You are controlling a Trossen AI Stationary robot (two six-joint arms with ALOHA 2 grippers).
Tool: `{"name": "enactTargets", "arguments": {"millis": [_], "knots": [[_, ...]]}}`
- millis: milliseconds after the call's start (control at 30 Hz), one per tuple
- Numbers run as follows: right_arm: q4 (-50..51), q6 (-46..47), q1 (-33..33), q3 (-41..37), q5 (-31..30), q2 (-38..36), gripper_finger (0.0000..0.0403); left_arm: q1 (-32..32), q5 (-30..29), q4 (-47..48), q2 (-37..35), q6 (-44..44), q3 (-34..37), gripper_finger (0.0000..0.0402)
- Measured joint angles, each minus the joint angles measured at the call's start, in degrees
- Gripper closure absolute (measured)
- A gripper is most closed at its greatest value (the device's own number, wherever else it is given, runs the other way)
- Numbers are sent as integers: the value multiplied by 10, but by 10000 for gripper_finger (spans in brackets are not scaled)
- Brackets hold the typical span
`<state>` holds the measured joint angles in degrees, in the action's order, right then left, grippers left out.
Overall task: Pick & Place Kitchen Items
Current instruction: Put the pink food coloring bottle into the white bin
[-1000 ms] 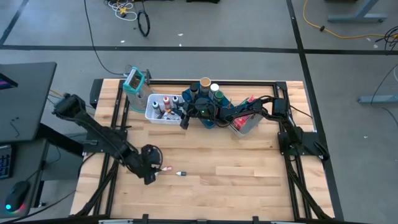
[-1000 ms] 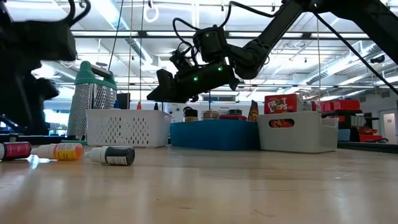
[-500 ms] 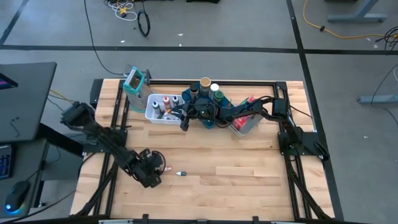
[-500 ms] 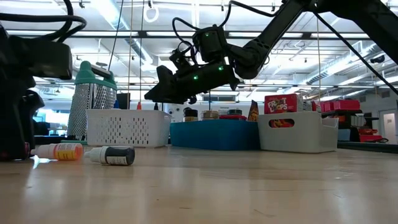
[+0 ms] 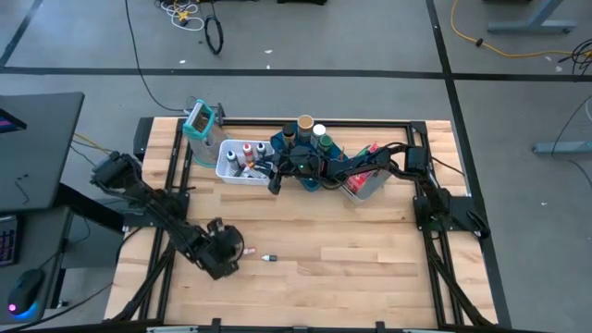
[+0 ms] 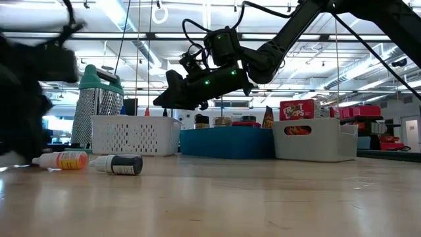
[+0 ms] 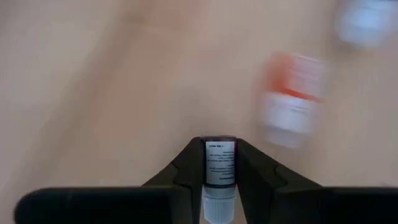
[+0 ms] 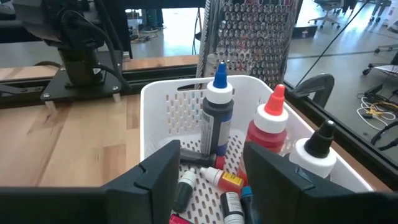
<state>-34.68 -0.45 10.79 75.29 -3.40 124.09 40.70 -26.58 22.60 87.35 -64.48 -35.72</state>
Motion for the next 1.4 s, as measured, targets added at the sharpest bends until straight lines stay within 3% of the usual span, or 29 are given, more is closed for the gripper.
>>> {"name": "enactTargets", "arguments": {"millis": [300,500,600,800,933,1200,1400], "knots": [[6,0,0,0,-1,0,216,-98,-138,236,-93,-48,3,319],[31,0,0,0,-2,0,216,-196,-232,249,-191,61,2,321],[32,-2,0,0,-2,0,216,-252,-247,221,-238,134,2,319],[32,-8,0,0,-2,0,216,-357,-239,133,-276,285,4,319],[30,-6,0,0,-2,0,216,-419,-191,57,-265,361,15,317],[44,-13,0,0,-2,0,216,-533,-126,18,-231,369,20,316],[43,-19,0,0,-2,0,216,-574,-99,18,-227,366,20,315]]}}
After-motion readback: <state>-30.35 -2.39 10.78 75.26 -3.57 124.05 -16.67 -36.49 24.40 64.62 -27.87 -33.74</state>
